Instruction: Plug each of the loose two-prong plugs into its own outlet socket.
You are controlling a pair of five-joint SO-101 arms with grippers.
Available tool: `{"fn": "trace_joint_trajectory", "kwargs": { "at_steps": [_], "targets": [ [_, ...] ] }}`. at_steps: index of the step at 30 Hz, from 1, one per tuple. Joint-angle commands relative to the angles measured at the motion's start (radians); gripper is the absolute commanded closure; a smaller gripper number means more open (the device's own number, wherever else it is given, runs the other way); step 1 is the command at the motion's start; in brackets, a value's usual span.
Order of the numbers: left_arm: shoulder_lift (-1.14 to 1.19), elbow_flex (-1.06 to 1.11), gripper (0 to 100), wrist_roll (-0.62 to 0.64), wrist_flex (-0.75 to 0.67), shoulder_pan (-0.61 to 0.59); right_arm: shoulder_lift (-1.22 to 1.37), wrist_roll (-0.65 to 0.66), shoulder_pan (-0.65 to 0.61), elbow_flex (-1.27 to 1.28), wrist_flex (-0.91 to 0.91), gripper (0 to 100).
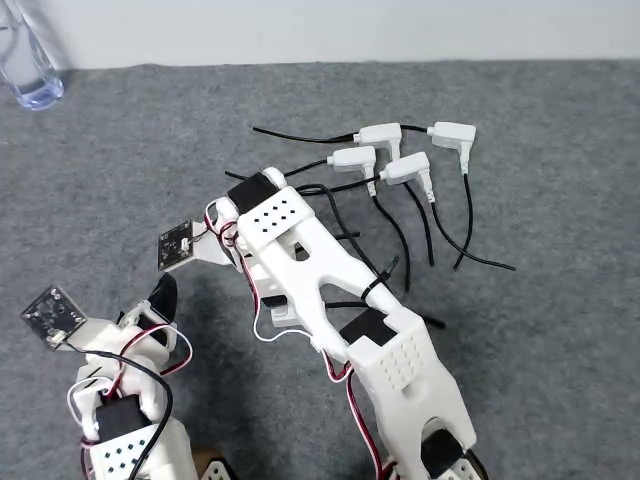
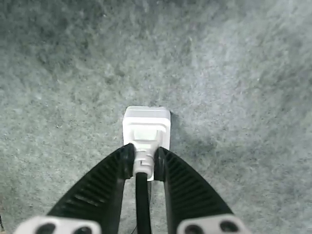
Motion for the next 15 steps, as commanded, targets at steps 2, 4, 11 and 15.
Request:
{"fn": "trace_joint_trajectory", "kwargs": {
  "at_steps": [2,4,11,15],
  "targets": [
    [-0.003,-0.005,68,-0.011,-0.002,0.005,-0.059,-0.009,-0.008,-0.008,0.064,90.0],
    [-0.003,-0.005,68,-0.011,-0.002,0.005,-0.113,-0.023,-0.001,-0.008,0.062,80.9],
    [-0.003,-0.005,68,-0.011,-0.002,0.005,-0.246,-0.046,0.005,0.089,0.062,63.9],
    [-0.003,-0.005,68,-0.011,-0.002,0.005,-0.220,-0.044,0.001,0.160,0.059,64.1]
  ]
}}
